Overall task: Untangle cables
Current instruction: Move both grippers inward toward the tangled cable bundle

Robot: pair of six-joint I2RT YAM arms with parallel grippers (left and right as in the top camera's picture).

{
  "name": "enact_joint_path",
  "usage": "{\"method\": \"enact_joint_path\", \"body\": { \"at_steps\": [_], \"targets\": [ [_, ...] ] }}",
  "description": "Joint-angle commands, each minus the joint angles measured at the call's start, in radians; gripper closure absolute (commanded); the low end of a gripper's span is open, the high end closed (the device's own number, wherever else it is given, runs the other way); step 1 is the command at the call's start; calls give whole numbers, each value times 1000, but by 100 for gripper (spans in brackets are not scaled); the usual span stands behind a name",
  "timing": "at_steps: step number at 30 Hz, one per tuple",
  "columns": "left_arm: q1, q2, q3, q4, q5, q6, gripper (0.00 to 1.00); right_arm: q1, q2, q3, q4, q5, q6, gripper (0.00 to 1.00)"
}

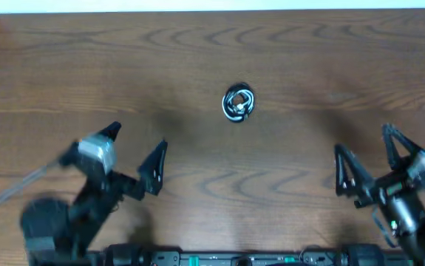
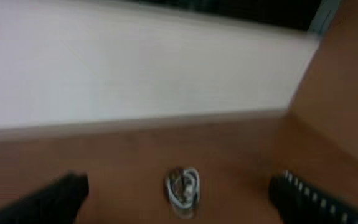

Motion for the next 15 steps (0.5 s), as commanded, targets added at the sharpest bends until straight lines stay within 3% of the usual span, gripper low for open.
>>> {"method": "enact_joint_path", "body": {
  "at_steps": [1,4,6,11,15],
  "targets": [
    [2,253,238,-220,26,57,2,-5,251,211,-204,-94,-140,1],
    [1,465,401,-444,124,114,2,-3,461,359,-405,-202,-195,1],
    [2,552,435,-466,237,117,2,-3,558,407,-452,-290,-198,1],
    [2,706,440,-468,520,115,2,-3,740,422,-393,-626,-122,1],
    [-11,796,440,-460,507,117,2,24,865,423,-339,-629,-107,1]
  ]
}}
